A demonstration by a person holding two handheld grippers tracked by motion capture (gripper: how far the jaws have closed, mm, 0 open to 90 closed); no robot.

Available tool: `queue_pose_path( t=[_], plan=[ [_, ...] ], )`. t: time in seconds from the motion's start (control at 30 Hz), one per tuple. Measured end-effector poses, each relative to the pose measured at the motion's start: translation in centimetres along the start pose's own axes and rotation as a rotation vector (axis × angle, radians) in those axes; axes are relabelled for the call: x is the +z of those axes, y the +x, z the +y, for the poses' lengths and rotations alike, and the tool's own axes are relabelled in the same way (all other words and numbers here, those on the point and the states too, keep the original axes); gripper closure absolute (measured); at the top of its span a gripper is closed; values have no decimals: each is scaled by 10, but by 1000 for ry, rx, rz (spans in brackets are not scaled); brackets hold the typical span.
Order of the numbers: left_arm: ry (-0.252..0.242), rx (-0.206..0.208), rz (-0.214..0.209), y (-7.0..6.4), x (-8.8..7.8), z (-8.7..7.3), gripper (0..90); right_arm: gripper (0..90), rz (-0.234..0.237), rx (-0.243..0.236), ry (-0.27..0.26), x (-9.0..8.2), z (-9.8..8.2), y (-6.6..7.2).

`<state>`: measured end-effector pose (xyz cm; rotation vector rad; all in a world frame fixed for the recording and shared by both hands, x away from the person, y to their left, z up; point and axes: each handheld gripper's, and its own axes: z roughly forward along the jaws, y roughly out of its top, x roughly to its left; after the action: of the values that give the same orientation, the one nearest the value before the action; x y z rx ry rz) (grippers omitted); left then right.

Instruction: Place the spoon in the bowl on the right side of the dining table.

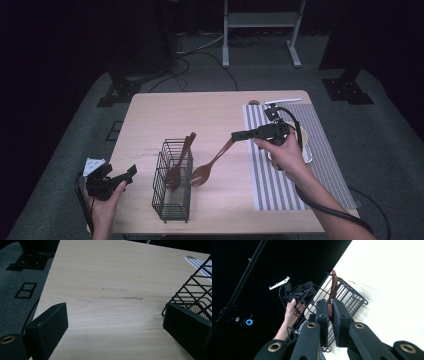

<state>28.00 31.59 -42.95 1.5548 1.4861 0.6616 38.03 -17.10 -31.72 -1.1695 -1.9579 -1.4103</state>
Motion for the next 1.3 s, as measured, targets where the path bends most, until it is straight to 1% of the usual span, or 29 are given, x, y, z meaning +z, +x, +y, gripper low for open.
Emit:
queue_pose_path(
  t=[0.37,0.73,1.3],
  plan=[
    [4,5,0,0,0,0,49,833,-22,22,-12,-6,1,-12],
    [6,8,-1,0,1,0,49,833,-29,46,-25,-10,0,-24],
    [5,7,0,0,1,0,49,833,-52,74,-60,-24,-3,-38]
  ],
)
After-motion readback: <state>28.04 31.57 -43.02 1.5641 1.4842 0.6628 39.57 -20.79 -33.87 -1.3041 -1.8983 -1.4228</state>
